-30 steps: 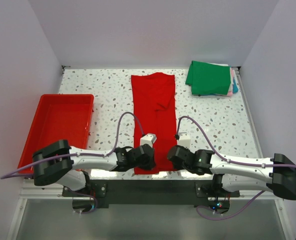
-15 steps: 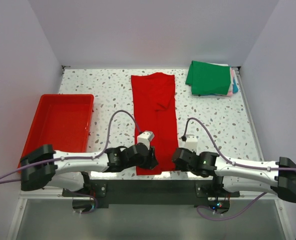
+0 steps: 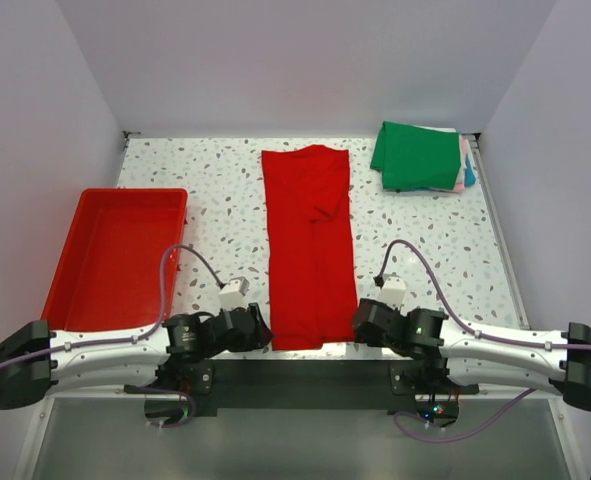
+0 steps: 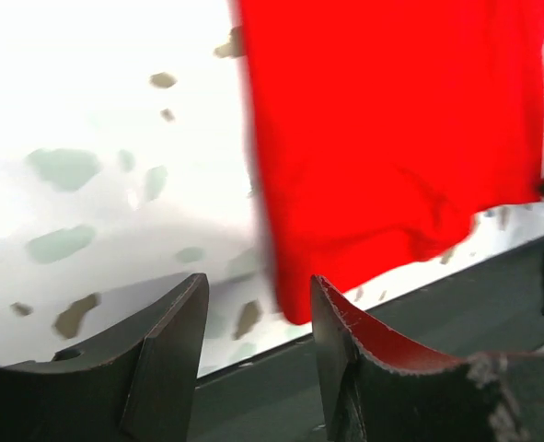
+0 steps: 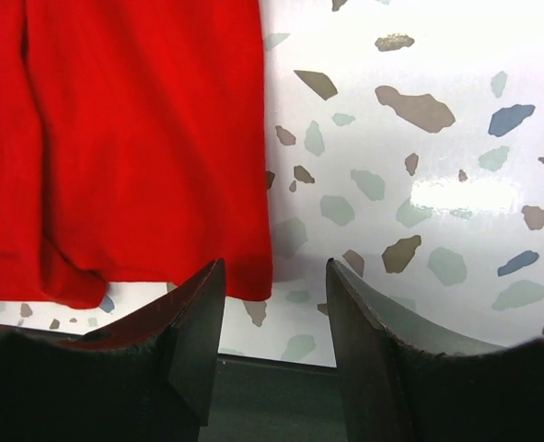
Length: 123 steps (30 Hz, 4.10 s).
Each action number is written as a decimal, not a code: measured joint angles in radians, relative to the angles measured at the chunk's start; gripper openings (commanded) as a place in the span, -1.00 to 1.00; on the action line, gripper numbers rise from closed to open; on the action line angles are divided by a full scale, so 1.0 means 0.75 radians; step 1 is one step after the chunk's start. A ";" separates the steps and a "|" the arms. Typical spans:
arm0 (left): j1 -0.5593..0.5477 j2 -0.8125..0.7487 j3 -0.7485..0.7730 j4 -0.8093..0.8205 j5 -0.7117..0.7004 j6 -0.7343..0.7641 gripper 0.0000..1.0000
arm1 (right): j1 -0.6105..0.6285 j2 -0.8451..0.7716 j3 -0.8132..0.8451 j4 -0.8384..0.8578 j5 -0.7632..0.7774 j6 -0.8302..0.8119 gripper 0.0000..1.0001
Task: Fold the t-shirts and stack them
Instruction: Fold the tshirt
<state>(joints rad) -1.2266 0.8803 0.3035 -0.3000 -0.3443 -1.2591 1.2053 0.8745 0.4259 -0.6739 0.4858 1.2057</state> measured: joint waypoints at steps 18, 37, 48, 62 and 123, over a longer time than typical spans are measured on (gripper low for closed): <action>-0.001 0.114 -0.071 0.247 0.036 -0.127 -0.19 | -0.048 -0.020 -0.106 0.192 -0.071 0.059 -0.17; -0.073 0.157 -0.070 0.249 0.052 -0.118 -1.00 | -0.051 -0.045 -0.120 0.238 -0.184 -0.007 -1.00; -0.295 0.093 0.043 -0.034 -0.016 -0.158 -1.00 | 0.322 0.007 0.004 0.093 -0.076 0.093 -1.00; 0.160 0.098 0.192 0.019 -0.069 0.138 -1.00 | -0.180 0.184 0.264 0.161 -0.019 -0.275 -1.00; 0.905 0.844 0.680 0.629 0.448 0.675 -0.76 | -0.920 0.918 0.837 0.502 -0.504 -0.816 -0.03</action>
<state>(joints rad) -0.5476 1.5131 0.8135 0.1715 -0.0082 -0.7525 0.5156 1.5631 1.0534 -0.2977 0.1081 0.5938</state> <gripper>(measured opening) 0.157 0.515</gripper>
